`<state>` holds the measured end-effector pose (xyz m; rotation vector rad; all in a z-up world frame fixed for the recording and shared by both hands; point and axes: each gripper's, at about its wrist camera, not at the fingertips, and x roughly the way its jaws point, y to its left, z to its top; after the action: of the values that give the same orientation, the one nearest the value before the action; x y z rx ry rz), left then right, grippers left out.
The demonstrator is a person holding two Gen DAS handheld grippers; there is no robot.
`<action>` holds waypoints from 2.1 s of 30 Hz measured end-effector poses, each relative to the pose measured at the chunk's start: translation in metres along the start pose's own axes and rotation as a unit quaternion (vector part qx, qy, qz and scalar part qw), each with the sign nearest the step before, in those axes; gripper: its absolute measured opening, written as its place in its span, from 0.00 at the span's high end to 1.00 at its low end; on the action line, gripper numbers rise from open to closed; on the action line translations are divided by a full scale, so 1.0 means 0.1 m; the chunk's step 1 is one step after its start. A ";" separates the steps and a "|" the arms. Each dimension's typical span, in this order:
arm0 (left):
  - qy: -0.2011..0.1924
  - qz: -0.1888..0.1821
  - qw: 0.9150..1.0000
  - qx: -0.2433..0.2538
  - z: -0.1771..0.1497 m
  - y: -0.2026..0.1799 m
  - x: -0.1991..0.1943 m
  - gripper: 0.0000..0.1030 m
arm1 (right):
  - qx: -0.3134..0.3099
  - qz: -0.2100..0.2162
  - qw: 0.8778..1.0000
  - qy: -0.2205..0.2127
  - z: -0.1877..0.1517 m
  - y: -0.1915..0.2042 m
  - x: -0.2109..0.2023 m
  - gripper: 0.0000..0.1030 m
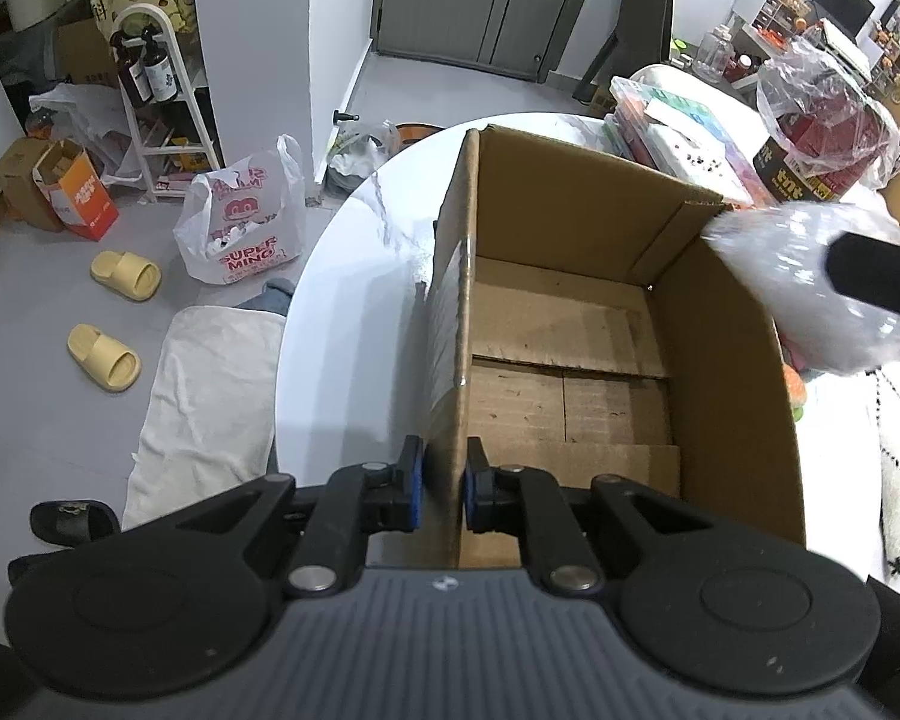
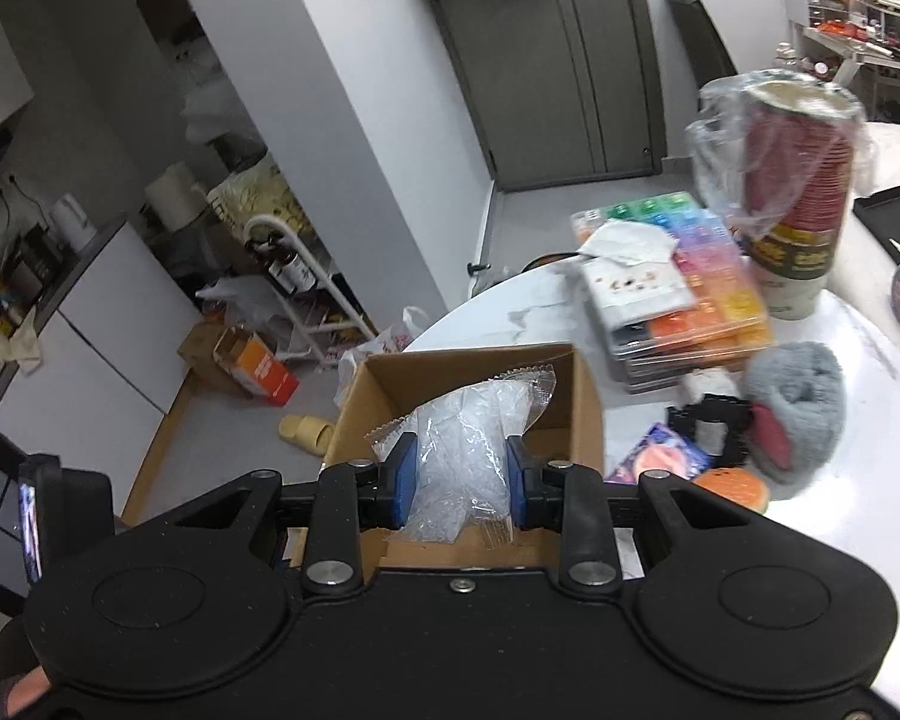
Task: Organize soft objects
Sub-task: 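Carry the plastic bag with the right tool into the box and release, then reach the right tool to the burger plush and grasp it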
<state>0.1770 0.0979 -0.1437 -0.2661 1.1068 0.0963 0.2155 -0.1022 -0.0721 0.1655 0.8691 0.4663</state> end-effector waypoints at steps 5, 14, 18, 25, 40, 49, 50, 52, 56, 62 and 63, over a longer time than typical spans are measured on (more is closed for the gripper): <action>0.003 -0.008 1.000 -0.007 0.01 0.03 0.00 0.88 | -0.008 -0.004 1.000 0.006 0.03 0.14 0.12 0.71; 0.012 -0.015 1.000 -0.018 0.01 0.05 0.00 0.88 | 0.015 0.008 1.000 0.018 0.05 0.19 0.35 0.56; 0.015 -0.004 1.000 -0.005 0.02 0.01 -0.01 0.87 | 0.023 0.001 1.000 0.013 0.00 0.14 0.16 0.56; 0.004 0.017 1.000 0.005 0.02 0.00 -0.13 0.39 | 0.043 -0.045 0.998 -0.002 -0.13 0.07 -0.34 0.50; -0.023 0.019 0.999 0.032 -0.01 0.05 -0.39 0.21 | 0.102 -0.104 0.989 -0.025 -0.31 -0.18 -0.76 0.27; -0.028 0.026 0.998 0.049 0.02 -0.02 -0.42 0.20 | 0.136 -0.120 0.983 -0.008 -0.50 -0.51 -0.59 0.27; -0.027 0.027 0.998 0.051 0.03 -0.04 -0.41 0.20 | 0.138 -0.120 0.983 -0.006 -0.51 -0.55 -0.57 0.28; -0.027 0.029 0.998 0.054 0.05 -0.05 -0.39 0.20 | 0.141 -0.121 0.983 -0.003 -0.52 -0.64 -0.49 0.28; -0.021 0.029 0.998 0.057 0.08 -0.08 -0.28 0.20 | 0.148 -0.121 0.981 0.014 -0.51 -0.84 -0.26 0.32; -0.010 0.033 0.998 0.057 0.11 -0.16 -0.12 0.20 | 0.161 -0.124 0.979 0.029 -0.39 -1.07 0.05 0.35; -0.008 0.036 0.998 0.057 0.12 -0.18 -0.09 0.20 | 0.166 -0.127 0.977 0.034 -0.38 -1.11 0.11 0.35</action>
<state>0.1872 0.0846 -0.1279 -0.1235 1.1016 0.0980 0.2283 -0.1974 -0.1402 0.3411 1.0165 0.0855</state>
